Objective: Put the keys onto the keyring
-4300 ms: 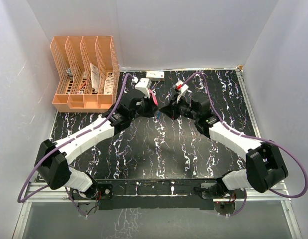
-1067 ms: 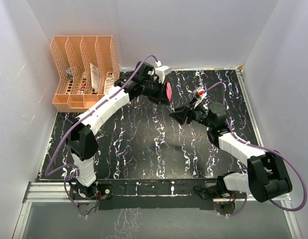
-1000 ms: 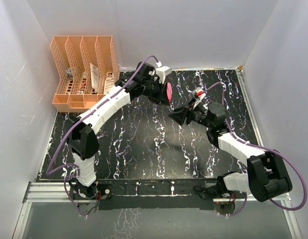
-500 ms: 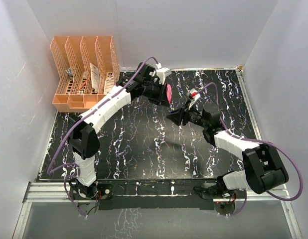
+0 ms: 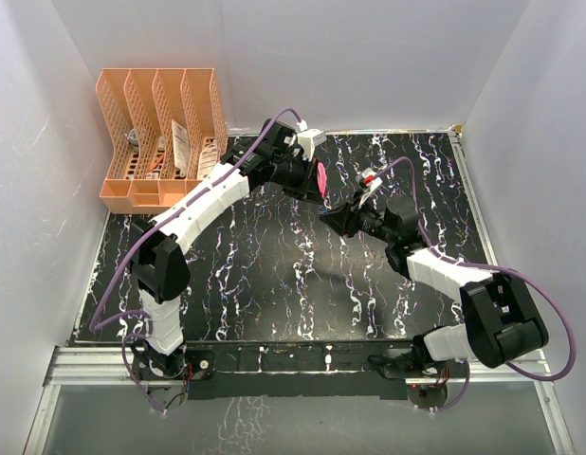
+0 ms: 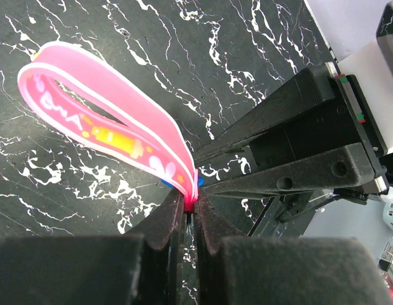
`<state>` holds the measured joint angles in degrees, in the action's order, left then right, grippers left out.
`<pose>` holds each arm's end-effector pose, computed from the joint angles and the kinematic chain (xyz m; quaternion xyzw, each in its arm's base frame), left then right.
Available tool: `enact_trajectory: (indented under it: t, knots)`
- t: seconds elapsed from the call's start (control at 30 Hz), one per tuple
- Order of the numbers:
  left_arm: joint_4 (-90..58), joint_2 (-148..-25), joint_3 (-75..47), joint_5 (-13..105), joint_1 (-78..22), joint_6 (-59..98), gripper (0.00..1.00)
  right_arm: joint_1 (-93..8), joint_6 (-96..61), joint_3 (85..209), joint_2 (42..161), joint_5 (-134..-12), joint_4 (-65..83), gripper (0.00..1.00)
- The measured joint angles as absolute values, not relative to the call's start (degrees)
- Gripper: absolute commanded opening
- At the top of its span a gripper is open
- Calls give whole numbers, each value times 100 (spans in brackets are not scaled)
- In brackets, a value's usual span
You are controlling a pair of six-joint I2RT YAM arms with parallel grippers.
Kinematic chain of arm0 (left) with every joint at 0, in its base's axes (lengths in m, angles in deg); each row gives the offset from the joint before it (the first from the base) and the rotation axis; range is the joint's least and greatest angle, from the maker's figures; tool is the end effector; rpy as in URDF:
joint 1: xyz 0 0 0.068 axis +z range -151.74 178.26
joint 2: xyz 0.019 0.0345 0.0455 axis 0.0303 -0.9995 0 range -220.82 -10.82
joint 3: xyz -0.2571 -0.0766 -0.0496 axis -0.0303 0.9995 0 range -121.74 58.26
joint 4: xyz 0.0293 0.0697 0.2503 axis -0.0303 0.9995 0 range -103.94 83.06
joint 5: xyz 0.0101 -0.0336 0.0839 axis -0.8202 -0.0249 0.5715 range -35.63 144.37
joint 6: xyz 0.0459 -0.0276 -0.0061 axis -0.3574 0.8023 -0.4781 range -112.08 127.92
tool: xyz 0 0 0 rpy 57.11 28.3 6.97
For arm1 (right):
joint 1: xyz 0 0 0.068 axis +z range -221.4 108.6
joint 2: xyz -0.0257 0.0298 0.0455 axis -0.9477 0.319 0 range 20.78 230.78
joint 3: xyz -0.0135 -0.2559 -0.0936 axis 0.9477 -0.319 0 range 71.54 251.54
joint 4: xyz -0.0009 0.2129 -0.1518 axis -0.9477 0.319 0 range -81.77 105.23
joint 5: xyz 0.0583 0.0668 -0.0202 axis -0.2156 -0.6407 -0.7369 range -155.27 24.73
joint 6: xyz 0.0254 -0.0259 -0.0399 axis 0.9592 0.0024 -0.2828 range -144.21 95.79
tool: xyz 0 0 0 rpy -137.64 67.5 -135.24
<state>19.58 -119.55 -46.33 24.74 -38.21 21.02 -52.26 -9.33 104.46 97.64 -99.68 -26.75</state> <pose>0.3406 -0.2737 0.3416 0.2862 0.8268 -0.3871 0.2910 0.2583 0.1107 0.2276 -0.2190 0.7186 0.3965 0.5277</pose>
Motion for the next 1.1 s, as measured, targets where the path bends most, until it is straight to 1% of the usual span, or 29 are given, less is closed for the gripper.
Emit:
enact_trajectory:
  t: [0.03,0.13,0.33,0.73,1.1]
  knots:
    - [1958,-11955,-4633,2472,-3821,2104,0,-5226,-938,10446,9768,-9955,-2673,14]
    - [1960,-11955,-4631,2457,-3821,2104,0,-5226,-975,10446,9777,-9905,-2667,10]
    - [1960,-11955,-4592,2430,-3821,2104,0,-5193,-1124,10446,9737,-9765,-2588,7]
    - [2037,-11957,-4520,2290,-3821,2104,0,-5171,-1416,10475,9576,-9422,-2312,7]
    - [2113,-12331,-4511,1858,-3794,2106,0,-5163,-1683,10475,9569,-9326,-2107,7]
